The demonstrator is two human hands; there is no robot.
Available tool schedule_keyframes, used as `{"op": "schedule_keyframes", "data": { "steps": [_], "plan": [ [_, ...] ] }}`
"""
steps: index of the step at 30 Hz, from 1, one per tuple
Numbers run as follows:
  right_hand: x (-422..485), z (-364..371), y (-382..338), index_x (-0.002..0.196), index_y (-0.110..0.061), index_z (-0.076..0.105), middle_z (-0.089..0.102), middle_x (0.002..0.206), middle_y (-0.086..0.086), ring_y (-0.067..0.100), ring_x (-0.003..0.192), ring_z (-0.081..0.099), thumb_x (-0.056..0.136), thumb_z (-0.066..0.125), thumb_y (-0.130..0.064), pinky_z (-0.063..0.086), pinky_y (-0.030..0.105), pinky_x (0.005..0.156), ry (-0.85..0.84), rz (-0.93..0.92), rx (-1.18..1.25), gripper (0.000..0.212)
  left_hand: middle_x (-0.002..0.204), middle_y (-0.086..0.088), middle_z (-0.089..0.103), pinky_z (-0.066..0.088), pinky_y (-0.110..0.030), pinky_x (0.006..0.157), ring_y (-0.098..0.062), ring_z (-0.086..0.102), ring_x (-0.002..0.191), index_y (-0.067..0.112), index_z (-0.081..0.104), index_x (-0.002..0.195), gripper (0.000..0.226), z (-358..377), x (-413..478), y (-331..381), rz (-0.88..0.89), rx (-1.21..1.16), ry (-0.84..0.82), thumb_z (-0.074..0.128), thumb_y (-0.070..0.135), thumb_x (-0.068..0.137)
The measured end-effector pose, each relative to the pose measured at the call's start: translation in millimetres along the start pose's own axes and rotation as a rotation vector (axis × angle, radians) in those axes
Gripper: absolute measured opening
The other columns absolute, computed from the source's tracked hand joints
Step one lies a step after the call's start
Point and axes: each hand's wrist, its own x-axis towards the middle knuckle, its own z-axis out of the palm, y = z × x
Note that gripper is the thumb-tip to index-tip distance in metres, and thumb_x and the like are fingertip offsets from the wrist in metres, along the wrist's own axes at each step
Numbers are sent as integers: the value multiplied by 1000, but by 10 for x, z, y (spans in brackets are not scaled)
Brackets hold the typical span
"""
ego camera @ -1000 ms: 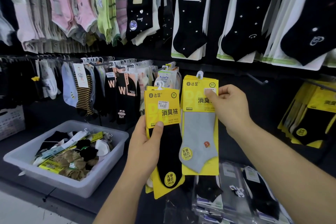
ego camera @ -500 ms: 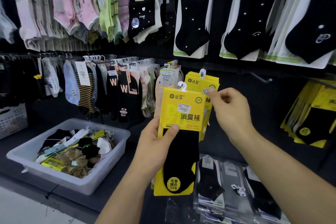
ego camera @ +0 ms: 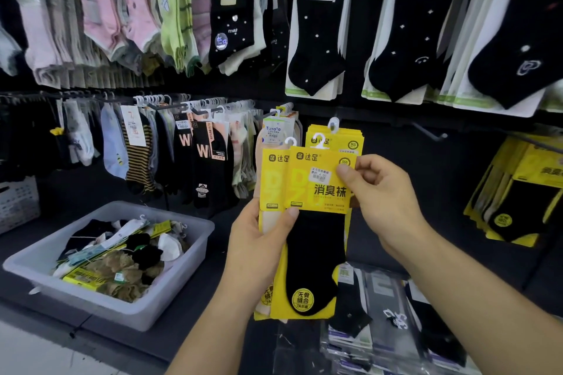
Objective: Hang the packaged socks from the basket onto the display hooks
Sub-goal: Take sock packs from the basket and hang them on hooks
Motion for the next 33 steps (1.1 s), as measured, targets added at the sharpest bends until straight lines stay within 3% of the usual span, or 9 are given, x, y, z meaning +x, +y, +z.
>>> {"op": "schedule_keyframes", "data": {
  "steps": [4, 8, 12, 14, 21, 24, 29, 33],
  "plan": [
    [-41, -7, 25, 95, -17, 69, 77, 90, 5, 18, 83, 75, 93, 71, -16, 57, 24, 65, -31, -46, -9, 3, 111, 2, 82, 64, -30, 88, -16, 78, 105, 22, 72, 121, 23, 1, 12, -9, 16, 0, 1, 71, 14, 99],
    [-50, -13, -18, 102, -21, 69, 75, 100, 8, 26, 93, 71, 90, 74, -18, 56, 26, 72, -35, -69, -8, 13, 108, 4, 82, 64, -28, 85, -13, 79, 102, 27, 74, 115, 23, -49, 29, -32, 7, 47, 1, 71, 10, 99],
    [32, -12, -207, 91, -25, 74, 74, 92, 0, 8, 83, 66, 93, 71, -23, 53, 20, 71, -13, -167, -97, 4, 106, 6, 83, 62, -23, 77, -12, 79, 99, 28, 74, 112, 24, -54, 27, -66, -12, 100, -14, 71, 7, 99],
    [78, -8, -290, 84, -26, 75, 74, 82, -7, 2, 75, 64, 94, 70, -23, 52, 16, 66, -29, -193, -181, 11, 105, 6, 83, 61, -21, 75, -12, 79, 98, 28, 74, 113, 25, -44, 20, -63, -11, 106, -26, 71, 7, 99],
    [145, -38, -418, 87, -26, 76, 74, 88, -2, 9, 81, 67, 93, 70, -27, 53, 15, 68, -172, -159, -337, 9, 103, 7, 83, 60, -18, 73, -10, 79, 95, 27, 74, 111, 26, -58, 7, -34, 9, 113, -3, 69, 5, 99],
    [151, -30, -406, 87, -25, 76, 74, 86, -3, 11, 81, 66, 94, 69, -28, 51, 16, 68, -179, -166, -399, 11, 104, 7, 83, 62, -22, 76, -10, 79, 97, 31, 74, 109, 28, -66, 5, -28, 26, 125, 13, 69, 5, 99],
    [169, -22, -390, 85, -23, 75, 69, 78, -7, -5, 68, 58, 97, 65, -29, 44, 8, 59, -165, -167, -483, 17, 106, 6, 82, 62, -38, 86, -14, 79, 100, 39, 74, 105, 33, -52, -9, -44, 23, 122, 53, 68, 7, 101],
    [170, -20, -389, 83, -24, 73, 69, 79, -6, -2, 69, 60, 98, 64, -30, 45, 10, 58, -160, -167, -525, 19, 107, 5, 82, 62, -39, 87, -15, 79, 101, 43, 74, 103, 37, -22, -20, -51, 13, 110, 50, 67, 7, 101]
  ]
}}
